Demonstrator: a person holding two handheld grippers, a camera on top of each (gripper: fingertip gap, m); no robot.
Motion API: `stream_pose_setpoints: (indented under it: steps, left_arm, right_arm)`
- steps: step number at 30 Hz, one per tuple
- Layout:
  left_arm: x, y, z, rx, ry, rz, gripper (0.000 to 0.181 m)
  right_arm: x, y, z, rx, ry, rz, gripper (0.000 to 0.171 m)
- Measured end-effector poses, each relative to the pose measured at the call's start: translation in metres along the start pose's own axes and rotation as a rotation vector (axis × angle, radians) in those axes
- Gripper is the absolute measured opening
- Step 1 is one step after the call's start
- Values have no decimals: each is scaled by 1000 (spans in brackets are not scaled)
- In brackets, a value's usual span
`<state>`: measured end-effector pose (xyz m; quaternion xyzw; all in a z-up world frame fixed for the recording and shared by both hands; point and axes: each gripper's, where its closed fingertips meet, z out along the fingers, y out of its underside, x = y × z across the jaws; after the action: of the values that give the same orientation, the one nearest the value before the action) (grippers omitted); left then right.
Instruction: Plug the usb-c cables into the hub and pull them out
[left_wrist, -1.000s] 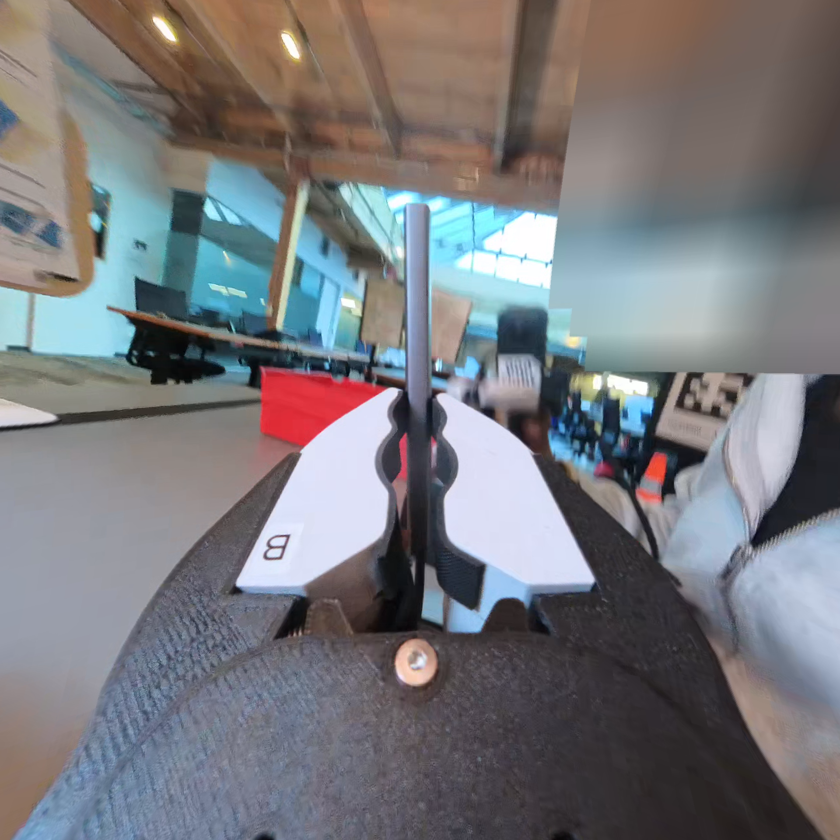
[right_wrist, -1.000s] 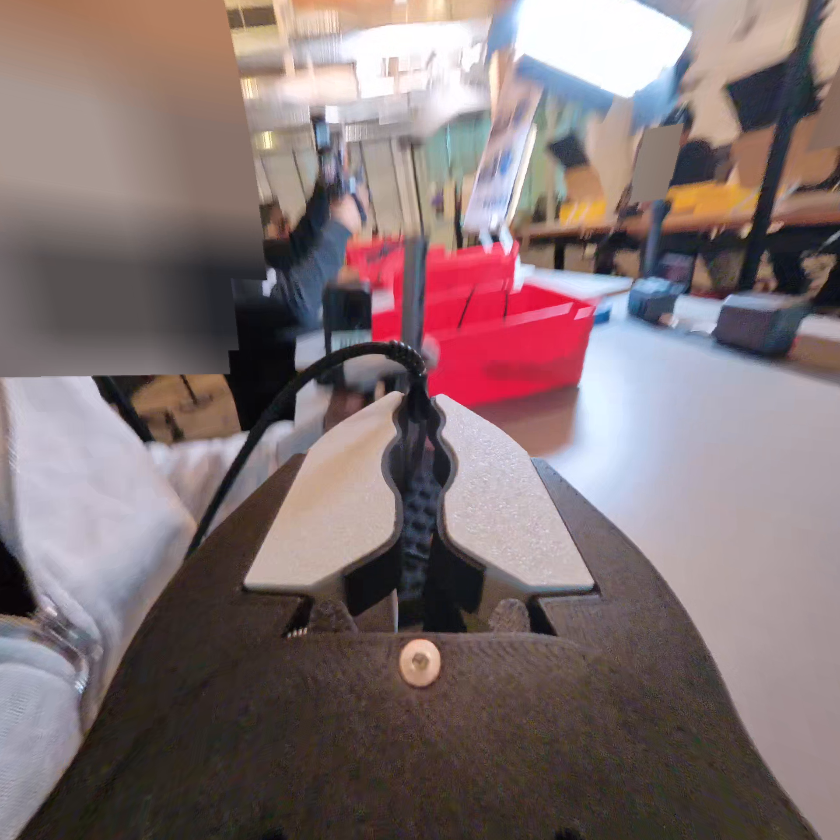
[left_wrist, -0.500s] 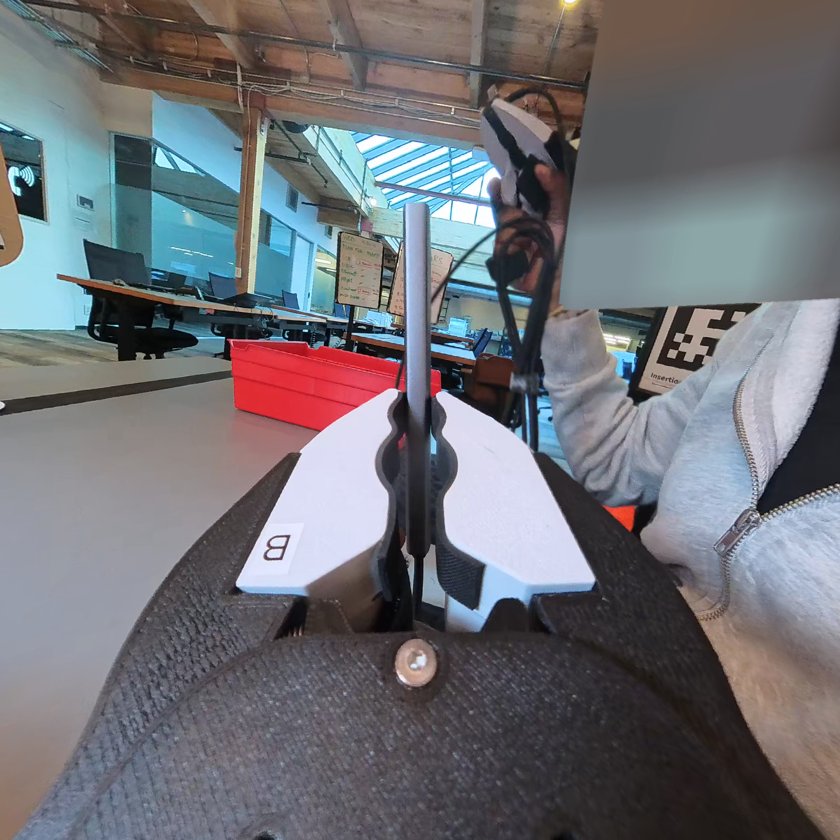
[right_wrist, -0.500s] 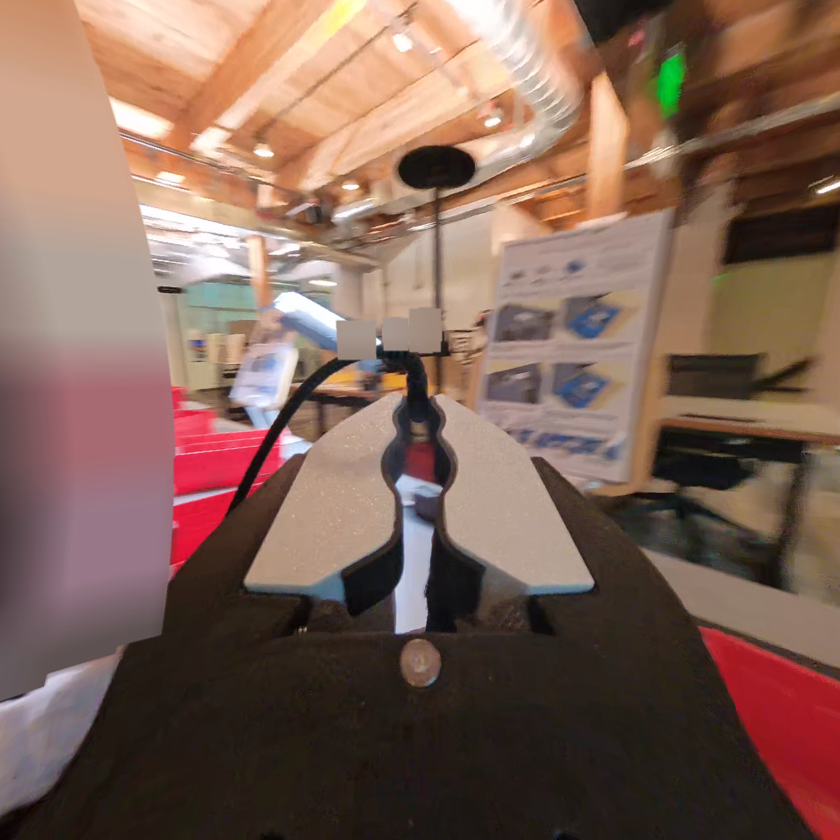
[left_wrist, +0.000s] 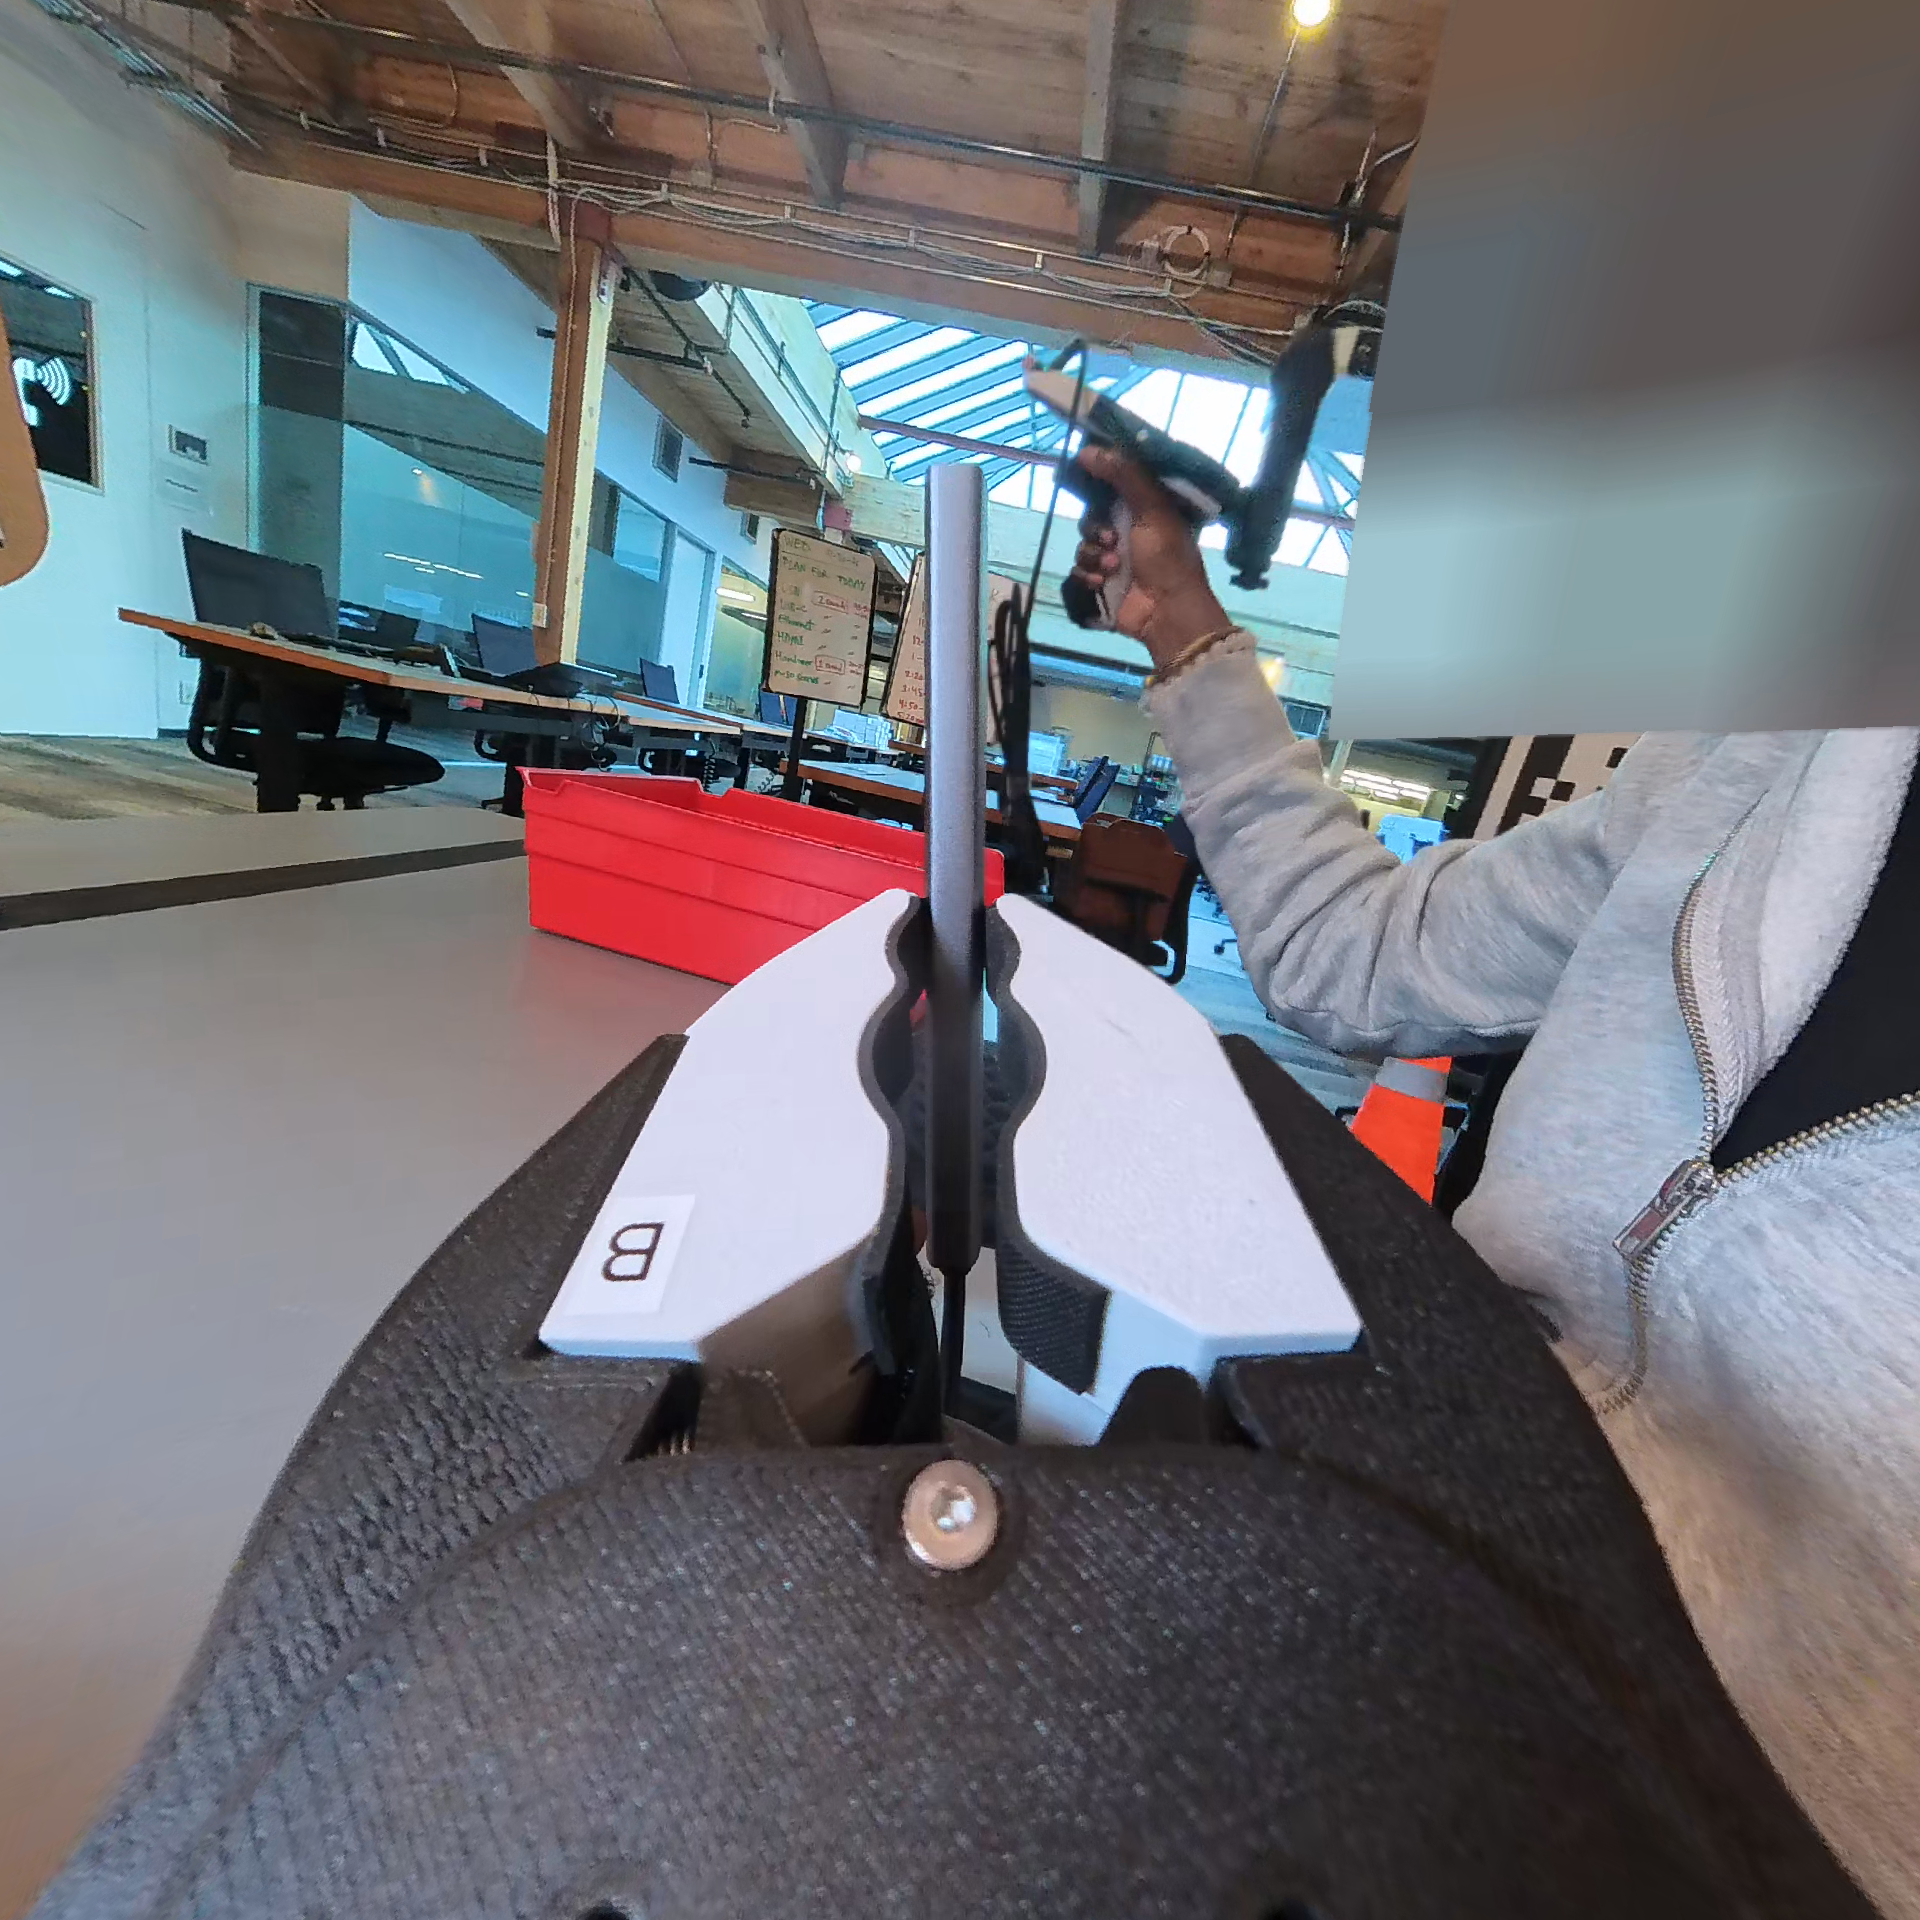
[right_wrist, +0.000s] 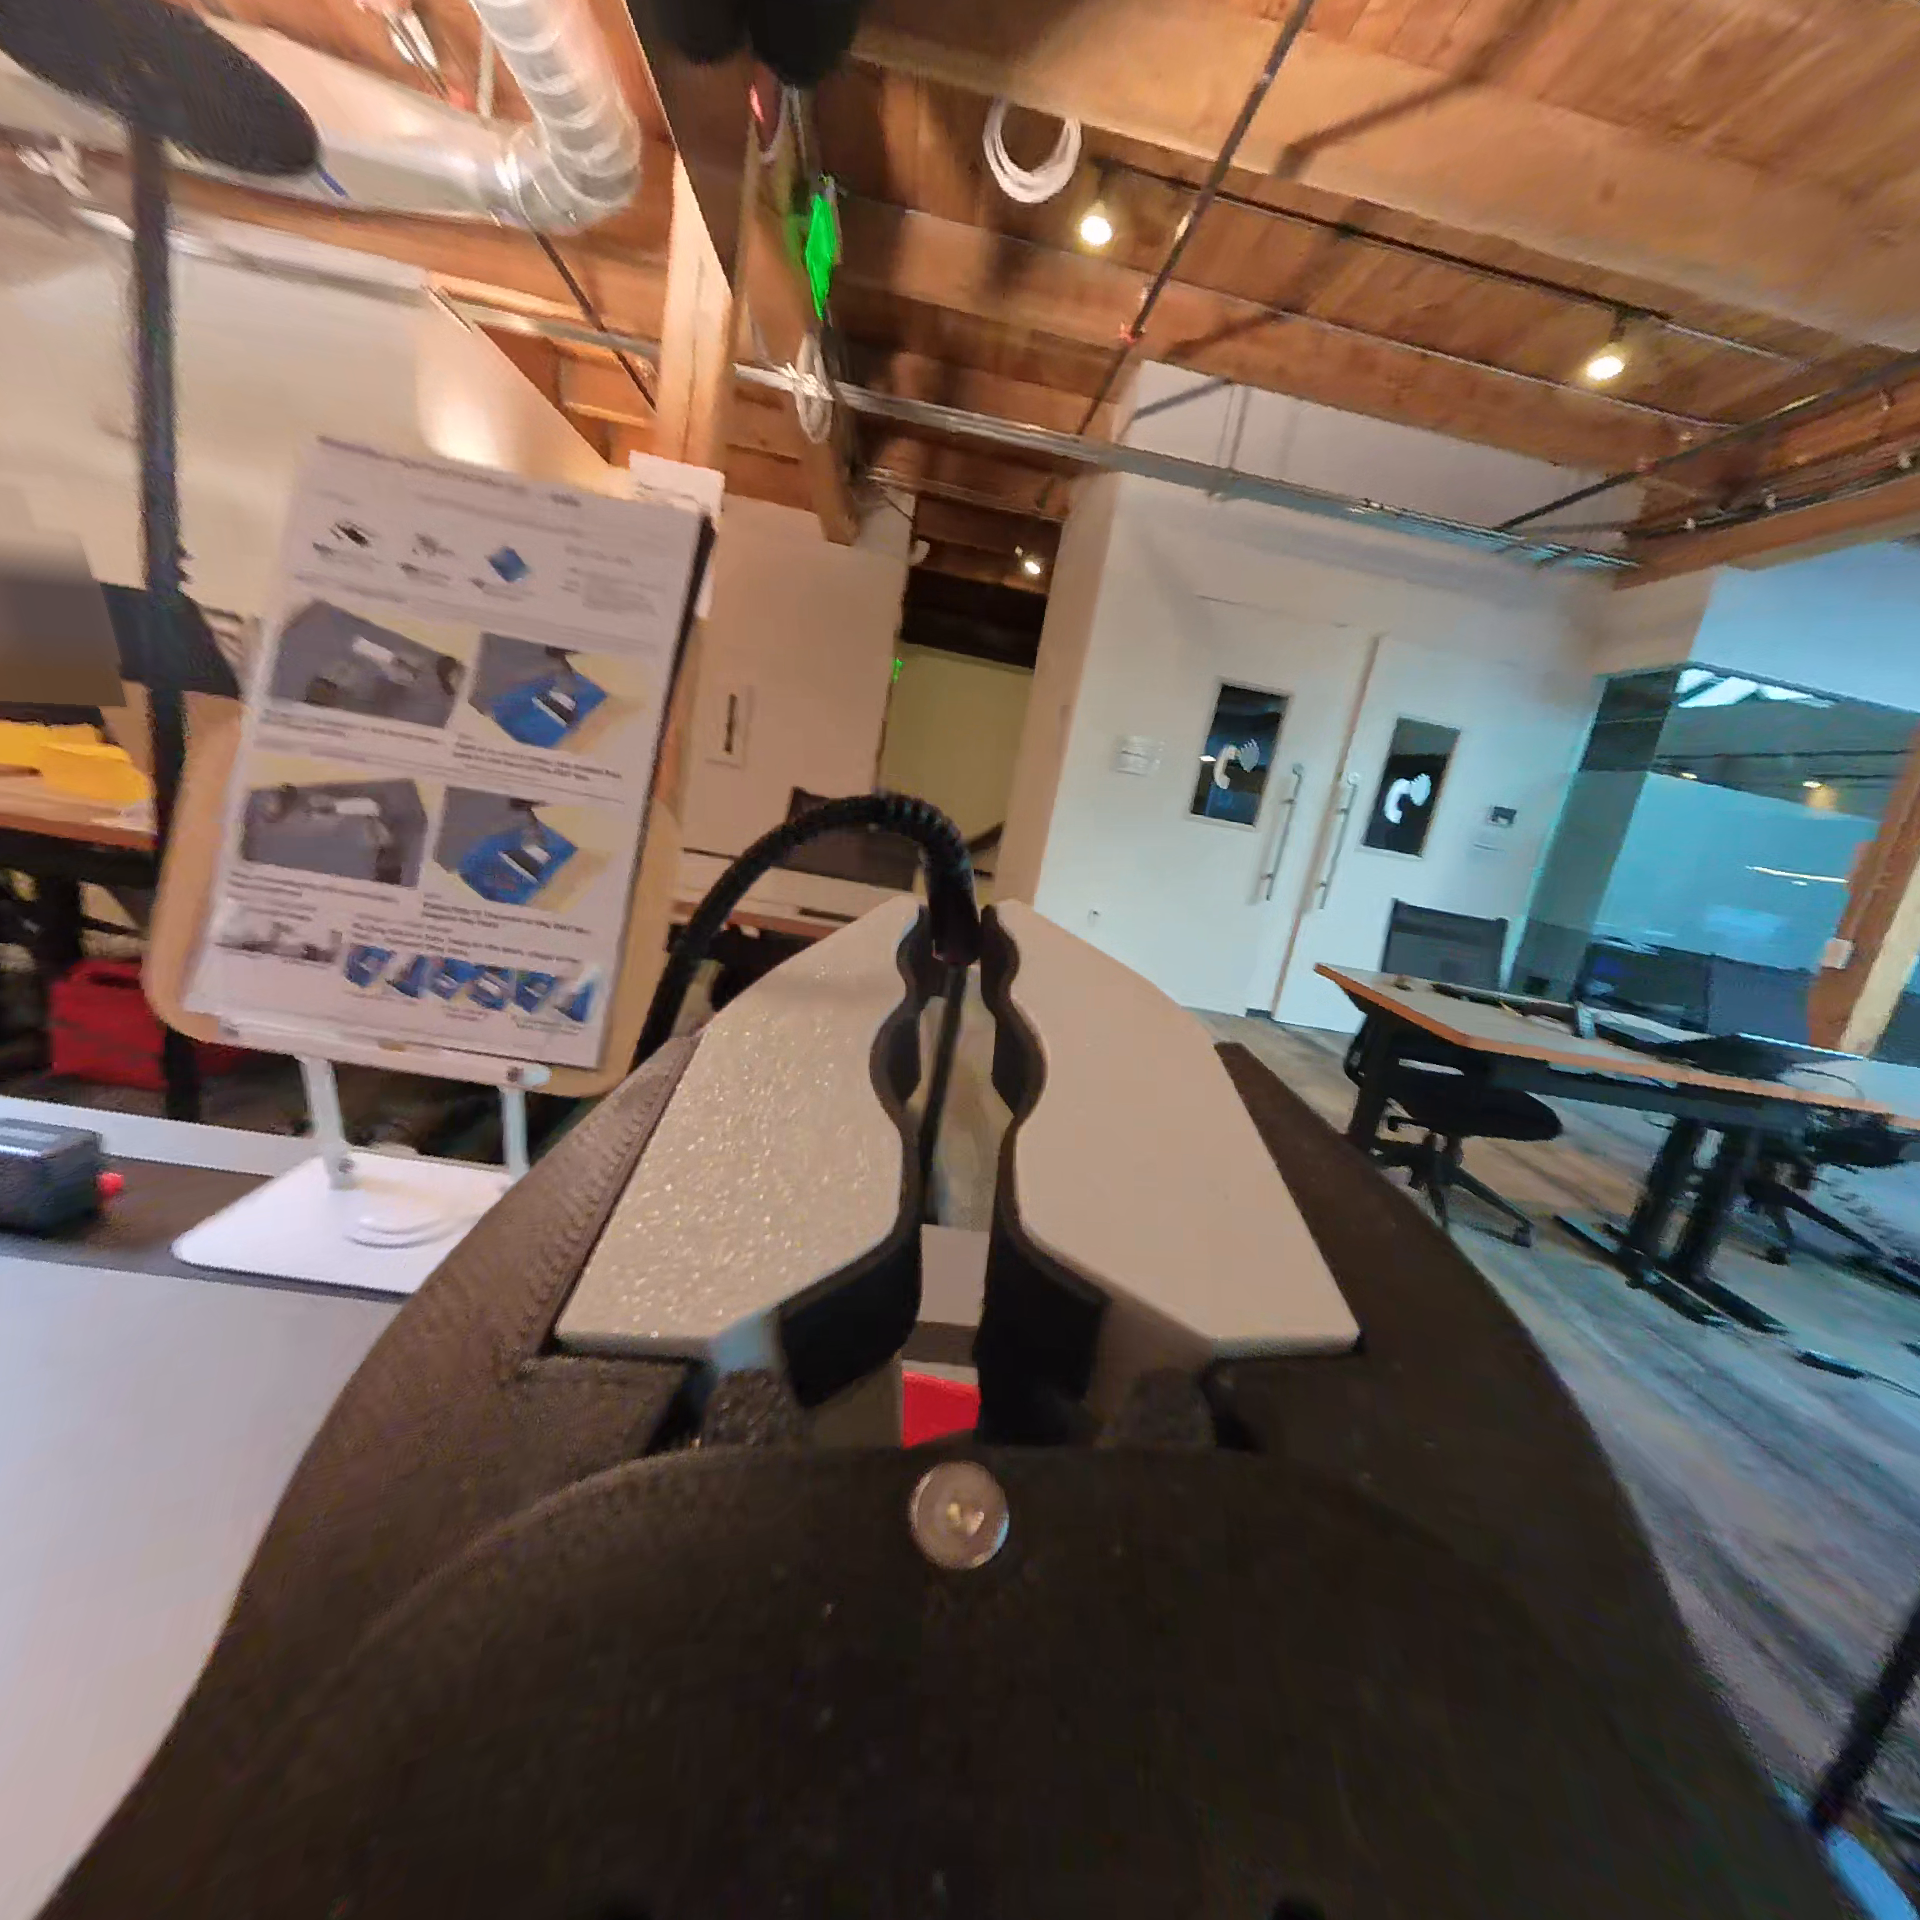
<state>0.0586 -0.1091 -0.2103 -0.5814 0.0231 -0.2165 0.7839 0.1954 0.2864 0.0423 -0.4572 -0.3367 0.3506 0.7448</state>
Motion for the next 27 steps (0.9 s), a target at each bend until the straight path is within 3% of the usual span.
stream_pose_setpoints:
  steps: [1, 7, 17, 22, 25, 27]
  left_arm:
    - [0, 0, 0, 3, -1, -4, 11]
    - [-1, -2, -1, 12, -1, -14, 11]
    - [-2, -2, -1, 17, 5, -29, 11]
    - [-2, -3, -2, 23, 2, -25, 11]
    - [-2, -3, -2, 20, 5, -30, 11]
    - [-2, -2, -1, 17, 7, -30, 11]
  right_arm:
    - [4, 7, 5, -15, 14, -27, 8]
    - [-2, 49, 23, -33, -17, -38, 8]
    - [-64, 146, -15, -191, -146, 169, 8]
    - [-44, 209, -28, -474, -34, 151, 8]
    - [-9, 258, -50, -776, 102, -97, 8]
    - [-1, 292, -71, -1010, 99, -203, 8]
